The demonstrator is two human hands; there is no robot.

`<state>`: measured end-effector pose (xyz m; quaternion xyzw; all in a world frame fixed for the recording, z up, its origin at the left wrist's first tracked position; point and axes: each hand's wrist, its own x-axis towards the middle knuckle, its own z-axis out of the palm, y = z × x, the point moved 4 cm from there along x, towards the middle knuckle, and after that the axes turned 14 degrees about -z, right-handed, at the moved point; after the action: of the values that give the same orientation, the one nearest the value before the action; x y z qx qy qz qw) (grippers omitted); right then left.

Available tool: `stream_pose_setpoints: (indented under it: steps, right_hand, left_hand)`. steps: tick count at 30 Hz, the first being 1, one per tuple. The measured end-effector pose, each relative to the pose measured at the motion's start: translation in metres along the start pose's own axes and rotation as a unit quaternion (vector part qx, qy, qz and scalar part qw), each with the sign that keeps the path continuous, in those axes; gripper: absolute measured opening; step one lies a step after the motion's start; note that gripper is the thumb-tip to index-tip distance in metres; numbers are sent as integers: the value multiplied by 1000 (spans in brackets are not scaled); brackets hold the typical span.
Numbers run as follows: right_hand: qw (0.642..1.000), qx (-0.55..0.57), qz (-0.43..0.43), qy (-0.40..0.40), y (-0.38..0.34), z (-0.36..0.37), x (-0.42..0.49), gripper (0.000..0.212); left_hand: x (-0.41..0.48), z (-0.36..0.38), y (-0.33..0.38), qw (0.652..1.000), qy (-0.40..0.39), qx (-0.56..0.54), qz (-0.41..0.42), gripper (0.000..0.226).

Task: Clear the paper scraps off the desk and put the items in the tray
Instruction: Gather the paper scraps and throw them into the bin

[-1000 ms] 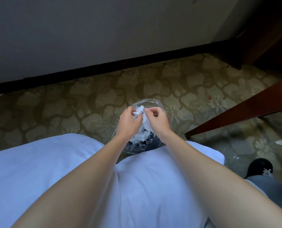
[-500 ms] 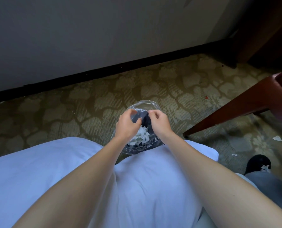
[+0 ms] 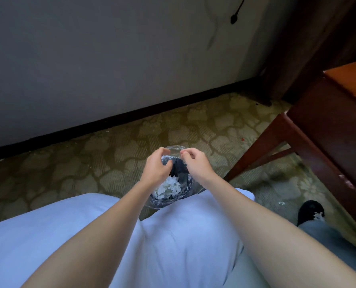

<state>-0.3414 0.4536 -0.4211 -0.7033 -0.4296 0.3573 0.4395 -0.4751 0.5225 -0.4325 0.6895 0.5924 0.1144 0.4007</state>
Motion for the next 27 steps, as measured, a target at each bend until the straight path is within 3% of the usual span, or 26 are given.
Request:
stream_pose_setpoints:
  steps: [12, 27]
  right_hand:
    - [997, -42, -62, 11, -65, -46, -37, 27]
    - [977, -144, -143, 67, -128, -165, -126, 28]
  left_hand:
    - [-41, -42, 51, 996, 4, 40, 74, 35]
    - [-118, -49, 163, 967, 32, 114, 225, 36]
